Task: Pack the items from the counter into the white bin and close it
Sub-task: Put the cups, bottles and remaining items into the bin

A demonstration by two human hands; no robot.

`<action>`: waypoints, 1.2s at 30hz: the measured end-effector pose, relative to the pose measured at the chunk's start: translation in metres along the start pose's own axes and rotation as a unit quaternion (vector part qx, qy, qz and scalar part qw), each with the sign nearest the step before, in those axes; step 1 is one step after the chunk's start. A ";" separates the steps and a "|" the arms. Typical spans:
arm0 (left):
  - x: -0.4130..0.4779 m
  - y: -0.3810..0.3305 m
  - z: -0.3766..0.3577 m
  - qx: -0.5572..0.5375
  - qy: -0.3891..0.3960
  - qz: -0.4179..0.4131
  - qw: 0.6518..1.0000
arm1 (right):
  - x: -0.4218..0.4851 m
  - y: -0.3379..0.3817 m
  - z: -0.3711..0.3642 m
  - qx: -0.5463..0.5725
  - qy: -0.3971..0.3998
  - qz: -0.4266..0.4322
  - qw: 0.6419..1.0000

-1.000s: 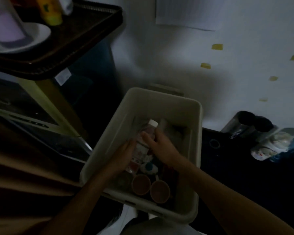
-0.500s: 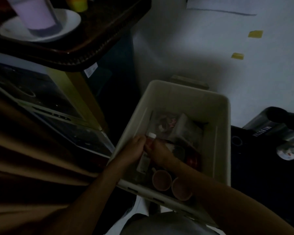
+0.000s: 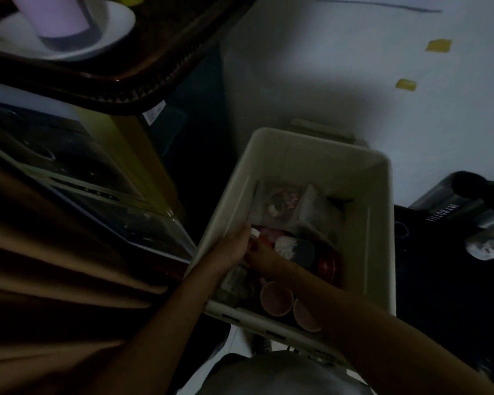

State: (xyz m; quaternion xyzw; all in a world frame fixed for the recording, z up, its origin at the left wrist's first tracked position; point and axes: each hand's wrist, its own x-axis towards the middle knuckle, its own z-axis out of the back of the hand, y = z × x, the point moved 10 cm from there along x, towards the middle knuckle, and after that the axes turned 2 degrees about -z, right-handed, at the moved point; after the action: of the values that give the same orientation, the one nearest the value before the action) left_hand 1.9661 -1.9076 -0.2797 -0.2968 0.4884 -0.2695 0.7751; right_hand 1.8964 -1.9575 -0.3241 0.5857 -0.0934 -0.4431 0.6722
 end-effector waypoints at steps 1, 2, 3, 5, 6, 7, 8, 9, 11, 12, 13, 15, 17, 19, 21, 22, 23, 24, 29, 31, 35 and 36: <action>-0.001 -0.001 -0.001 0.001 0.002 0.001 1.000 | -0.004 0.003 -0.002 0.002 0.010 0.007 1.000; -0.002 -0.002 -0.001 0.004 0.001 0.003 1.000 | -0.003 0.001 -0.005 0.017 0.026 0.010 0.999; -0.003 -0.002 -0.001 0.008 -0.001 0.006 1.000 | -0.005 0.006 -0.009 0.011 0.042 0.019 0.999; -0.004 -0.001 0.001 0.008 -0.008 0.010 1.000 | -0.006 0.008 -0.015 0.003 0.065 0.032 0.997; -0.004 -0.002 0.001 0.006 -0.006 0.008 1.000 | -0.008 0.008 -0.017 0.020 0.068 0.036 0.997; -0.004 -0.003 0.000 0.005 -0.003 0.007 1.000 | -0.009 0.006 -0.017 0.042 0.070 0.033 0.996; -0.005 -0.003 -0.001 0.007 -0.003 0.007 1.000 | -0.010 0.005 -0.016 0.052 0.071 0.026 0.996; -0.005 -0.003 0.000 0.010 -0.005 0.008 1.000 | -0.011 0.005 -0.016 0.055 0.075 0.029 0.995; -0.006 -0.003 0.001 0.014 -0.006 0.002 1.000 | -0.016 0.011 -0.015 0.062 0.078 0.039 0.994; -0.006 -0.004 0.002 0.014 -0.004 -0.004 1.000 | -0.019 0.013 -0.012 0.072 0.078 0.047 0.993; -0.007 -0.005 0.001 0.014 -0.001 -0.011 1.000 | -0.020 0.015 -0.012 0.077 0.083 0.054 0.992; -0.007 -0.009 0.000 0.014 -0.001 -0.038 0.999 | -0.023 0.016 -0.008 0.057 0.088 0.063 0.992; -0.009 -0.012 0.001 0.019 -0.014 -0.060 0.998 | -0.027 0.013 0.001 0.032 0.072 0.046 0.996; -0.011 -0.014 0.000 0.027 -0.005 -0.071 0.997 | -0.030 0.015 0.011 0.033 0.070 0.037 0.996; -0.013 -0.020 -0.004 0.048 0.010 -0.095 0.994 | -0.036 0.018 0.025 0.028 0.062 0.024 0.997; -0.013 -0.023 -0.004 0.052 0.014 -0.106 0.993 | -0.041 0.022 0.031 0.032 0.056 0.020 0.998; -0.015 -0.029 -0.006 0.051 0.016 -0.115 0.992 | -0.046 0.029 0.040 0.046 0.050 0.025 0.997; -0.016 -0.035 -0.008 0.044 0.016 -0.124 0.991 | -0.051 0.036 0.049 0.060 0.049 0.029 0.997; -0.020 -0.076 -0.023 0.038 0.013 -0.183 0.982 | -0.059 0.032 0.100 0.148 0.008 -0.005 0.989; -0.023 -0.095 -0.035 0.028 0.022 -0.202 0.979 | -0.063 0.030 0.127 0.147 -0.036 -0.003 0.988; -0.031 -0.128 -0.065 0.015 0.055 -0.233 0.971 | -0.081 0.034 0.174 0.147 -0.091 0.005 0.985; -0.032 -0.138 -0.072 0.015 0.062 -0.240 0.969 | -0.086 0.035 0.186 0.139 -0.102 0.007 0.985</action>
State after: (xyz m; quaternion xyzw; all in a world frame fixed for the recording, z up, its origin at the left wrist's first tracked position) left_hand 1.8698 -1.9923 -0.1860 -0.3769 0.4457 -0.4725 0.6604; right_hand 1.7427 -2.0304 -0.2049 0.6243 -0.2262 -0.4790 0.5741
